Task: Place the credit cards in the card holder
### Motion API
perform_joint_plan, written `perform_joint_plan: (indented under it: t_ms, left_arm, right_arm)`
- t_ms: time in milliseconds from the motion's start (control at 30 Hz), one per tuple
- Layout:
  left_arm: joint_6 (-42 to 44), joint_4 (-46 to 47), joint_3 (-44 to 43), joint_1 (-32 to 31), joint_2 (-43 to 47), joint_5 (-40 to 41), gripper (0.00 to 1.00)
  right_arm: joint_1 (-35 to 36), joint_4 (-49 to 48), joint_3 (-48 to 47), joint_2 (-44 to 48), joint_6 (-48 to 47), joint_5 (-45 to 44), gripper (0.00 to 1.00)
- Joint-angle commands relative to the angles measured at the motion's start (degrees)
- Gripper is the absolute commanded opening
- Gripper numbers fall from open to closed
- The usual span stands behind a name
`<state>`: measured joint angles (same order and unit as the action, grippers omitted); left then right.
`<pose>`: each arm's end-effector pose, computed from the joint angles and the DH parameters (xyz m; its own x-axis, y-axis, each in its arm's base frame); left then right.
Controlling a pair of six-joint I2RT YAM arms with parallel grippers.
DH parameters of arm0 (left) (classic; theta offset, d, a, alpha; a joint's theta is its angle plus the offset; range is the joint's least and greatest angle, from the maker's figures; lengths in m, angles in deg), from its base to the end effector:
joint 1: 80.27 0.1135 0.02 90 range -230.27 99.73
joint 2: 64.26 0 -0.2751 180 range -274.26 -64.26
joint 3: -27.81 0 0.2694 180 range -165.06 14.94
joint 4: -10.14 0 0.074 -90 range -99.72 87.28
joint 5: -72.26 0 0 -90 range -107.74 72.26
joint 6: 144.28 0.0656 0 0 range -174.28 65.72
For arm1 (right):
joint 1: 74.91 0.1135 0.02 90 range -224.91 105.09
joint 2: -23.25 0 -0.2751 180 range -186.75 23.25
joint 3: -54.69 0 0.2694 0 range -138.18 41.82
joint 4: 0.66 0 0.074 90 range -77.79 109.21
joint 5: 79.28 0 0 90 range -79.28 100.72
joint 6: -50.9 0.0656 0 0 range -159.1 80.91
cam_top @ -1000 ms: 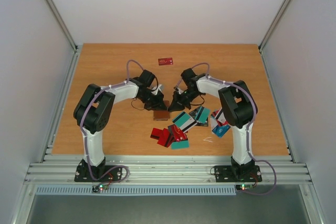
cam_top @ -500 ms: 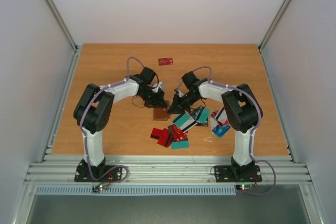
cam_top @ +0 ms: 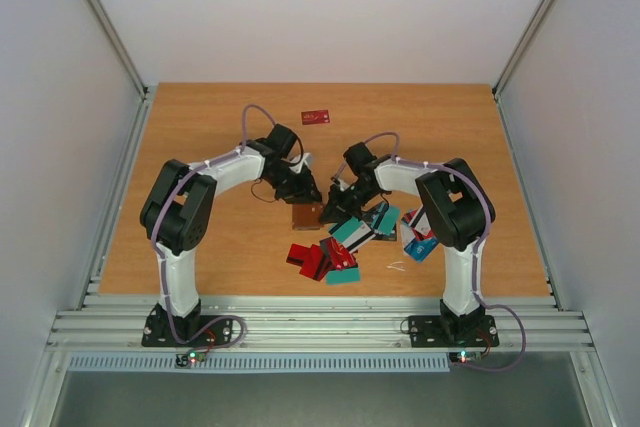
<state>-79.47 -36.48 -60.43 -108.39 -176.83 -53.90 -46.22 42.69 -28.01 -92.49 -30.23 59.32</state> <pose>0.3456 -0.2286 0.1365 -0.9886 0.1387 -0.0580 0.1432 0.7518 -0.6436 0.3211 0.2318 0.1003 -0.9152 -0.3846 -0.1201 -0.3352 0.5614 0.7566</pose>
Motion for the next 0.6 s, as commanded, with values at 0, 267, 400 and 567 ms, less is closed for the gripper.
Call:
perform_joint_plan:
  t_ms: [0,267,400,567]
  left_arm:
    - [0.4,-0.1,-1.9,-0.4,0.9,-0.7,0.33]
    - [1.1,-0.7,-2.7,-0.4,-1.0,-2.2,0.29]
    - [1.4,-0.7,-2.8,-0.6,-1.7,-2.6,0.27]
    - [2.2,-1.8,-3.9,-1.0,-2.8,-2.9,0.25]
  right_arm:
    - [0.3,0.9,0.8,1.5,-1.5,-0.2,0.02]
    - [0.3,1.4,-1.2,-0.4,-1.7,-0.2,0.02]
    - [0.3,1.4,-1.2,-1.3,-1.7,-0.3,0.02]
    - [0.3,1.4,-0.9,-2.0,-2.0,-0.5,0.02]
